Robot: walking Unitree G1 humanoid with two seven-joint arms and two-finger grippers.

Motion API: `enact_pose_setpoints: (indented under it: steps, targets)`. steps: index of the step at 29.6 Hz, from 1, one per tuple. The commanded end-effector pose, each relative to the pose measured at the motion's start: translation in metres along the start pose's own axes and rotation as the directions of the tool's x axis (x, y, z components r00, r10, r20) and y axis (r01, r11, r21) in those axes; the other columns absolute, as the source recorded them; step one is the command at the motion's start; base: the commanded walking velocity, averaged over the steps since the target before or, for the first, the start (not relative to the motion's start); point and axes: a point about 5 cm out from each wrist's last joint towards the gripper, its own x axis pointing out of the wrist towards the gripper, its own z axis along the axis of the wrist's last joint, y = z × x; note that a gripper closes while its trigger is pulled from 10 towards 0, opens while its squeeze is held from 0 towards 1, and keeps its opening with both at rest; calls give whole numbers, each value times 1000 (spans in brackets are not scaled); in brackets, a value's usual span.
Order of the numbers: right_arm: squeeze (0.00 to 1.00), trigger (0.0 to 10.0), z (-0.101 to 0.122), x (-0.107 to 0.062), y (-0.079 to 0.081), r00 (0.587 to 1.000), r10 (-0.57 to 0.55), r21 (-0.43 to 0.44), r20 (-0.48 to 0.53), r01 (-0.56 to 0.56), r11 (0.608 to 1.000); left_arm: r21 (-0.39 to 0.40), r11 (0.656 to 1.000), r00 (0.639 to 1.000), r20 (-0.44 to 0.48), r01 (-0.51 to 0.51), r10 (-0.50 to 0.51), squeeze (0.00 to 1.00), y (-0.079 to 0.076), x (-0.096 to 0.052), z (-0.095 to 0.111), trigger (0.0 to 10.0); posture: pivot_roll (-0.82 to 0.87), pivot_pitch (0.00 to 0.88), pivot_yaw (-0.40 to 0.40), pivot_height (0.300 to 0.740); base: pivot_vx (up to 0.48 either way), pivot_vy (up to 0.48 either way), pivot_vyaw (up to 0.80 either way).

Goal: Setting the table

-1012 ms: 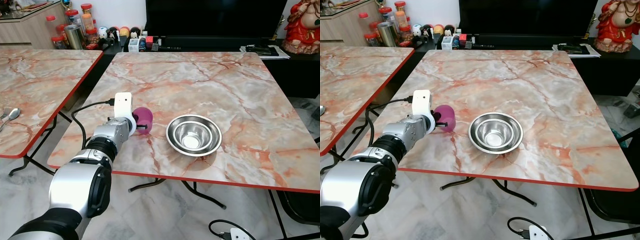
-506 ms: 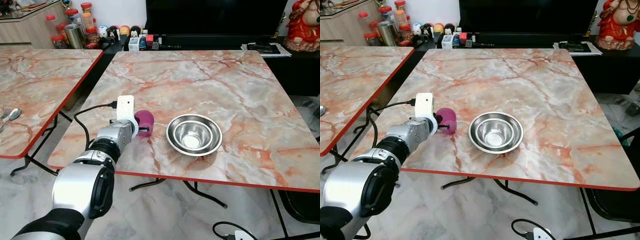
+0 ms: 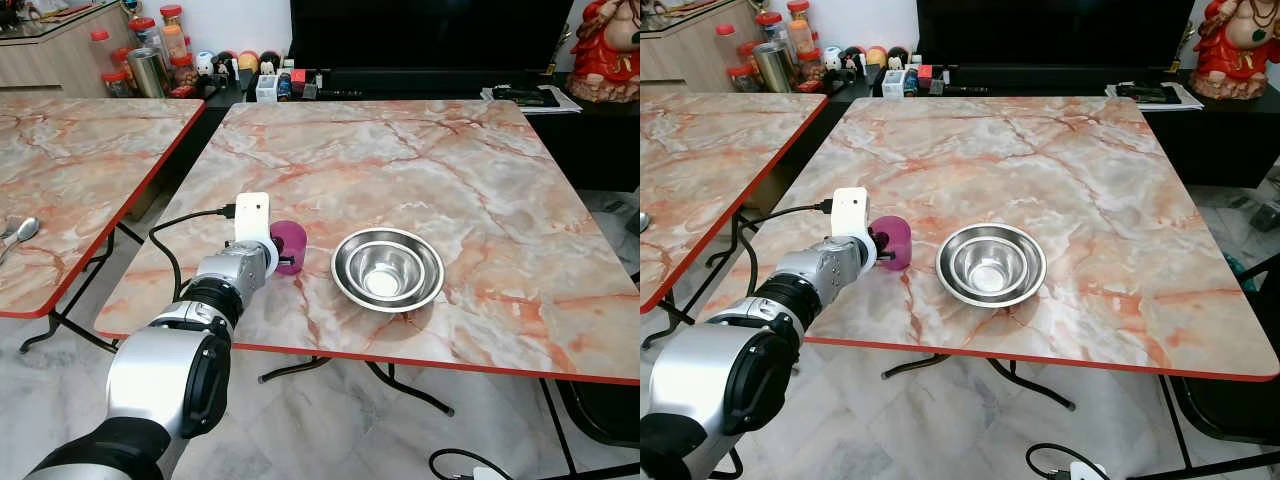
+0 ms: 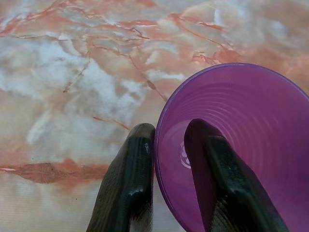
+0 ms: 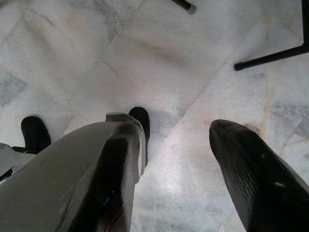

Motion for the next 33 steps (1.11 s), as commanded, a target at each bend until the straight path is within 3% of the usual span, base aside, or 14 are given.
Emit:
enact_pose_setpoints:
  steps: [1, 6, 8, 24, 27, 32, 33]
  targets:
    - [0, 10000, 3, 0, -2, 1000, -2, 9, 12, 2, 1000, -4, 1000, 1000, 2, -17, 17, 0, 1, 0, -1, 10000, -108, 0, 57, 740, 0, 0, 0]
    - [0, 10000, 3, 0, -1, 1000, -1, 12, 13, 0, 1000, -14, 1000, 998, 50, -25, 26, 0, 2, -1, 9, 10000, -107, 0, 52, 740, 0, 0, 0]
    - [0, 10000, 2, 0, 0, 1000, 1, 11, 12, -1, 1000, -17, 999, 993, 110, -34, 36, 0, 1, -2, 23, 10000, -105, 0, 52, 740, 0, 0, 0]
    - [0, 10000, 2, 0, 1, 1000, 2, 13, 12, -3, 1000, -16, 1000, 984, 178, -25, 28, 0, -2, -5, 41, 10000, -107, 0, 54, 740, 0, 0, 0]
    - [0, 10000, 5, 1, 1, 1000, 6, 7, 16, -7, 1000, -3, 999, 965, 258, -48, 47, 0, 2, -10, 58, 10000, -95, 0, 44, 740, 0, 0, 0]
    - [0, 10000, 6, 1, 2, 1000, 10, 2, 18, -10, 1000, 4, 999, 961, 271, -53, 50, 0, 2, -11, 61, 10000, -95, 0, 44, 740, 0, 0, 0]
    - [0, 10000, 11, 2, 4, 1000, 14, 1, 27, -14, 1000, -12, 999, 942, 331, -46, 47, 0, 5, -14, 71, 10000, -89, 0, 39, 740, 0, 0, 0]
